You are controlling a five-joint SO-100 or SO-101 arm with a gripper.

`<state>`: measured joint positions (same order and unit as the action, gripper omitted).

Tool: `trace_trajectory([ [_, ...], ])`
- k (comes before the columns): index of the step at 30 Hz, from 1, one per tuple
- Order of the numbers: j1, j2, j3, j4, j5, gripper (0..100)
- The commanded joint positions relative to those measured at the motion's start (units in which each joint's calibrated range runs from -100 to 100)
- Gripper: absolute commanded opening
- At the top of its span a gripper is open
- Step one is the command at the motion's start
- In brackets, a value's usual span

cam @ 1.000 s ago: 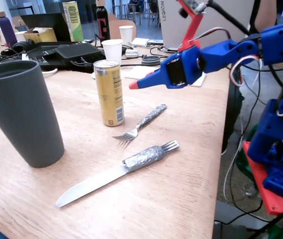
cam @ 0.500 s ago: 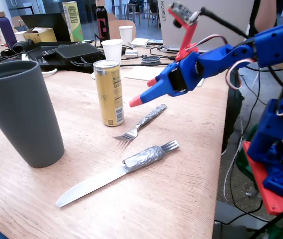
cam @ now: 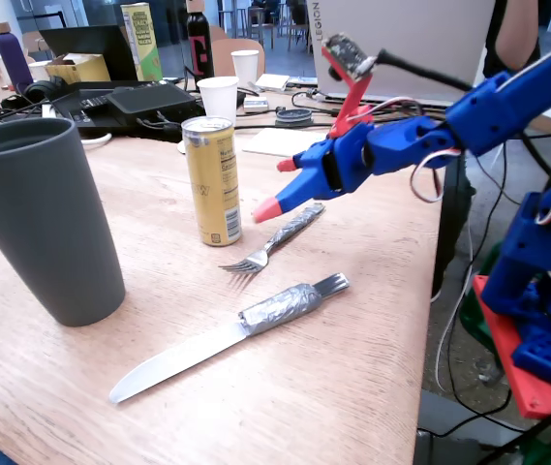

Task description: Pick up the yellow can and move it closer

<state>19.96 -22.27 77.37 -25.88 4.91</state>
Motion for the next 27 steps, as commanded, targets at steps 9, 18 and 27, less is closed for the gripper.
trace_trajectory([
  [9, 0.0, 24.2, -19.5, -13.4, -1.2, 74],
  [18, -1.5, 35.2, -33.7, -13.0, -3.7, 74],
  [27, -2.0, 35.8, -35.1, -12.4, -3.7, 73],
])
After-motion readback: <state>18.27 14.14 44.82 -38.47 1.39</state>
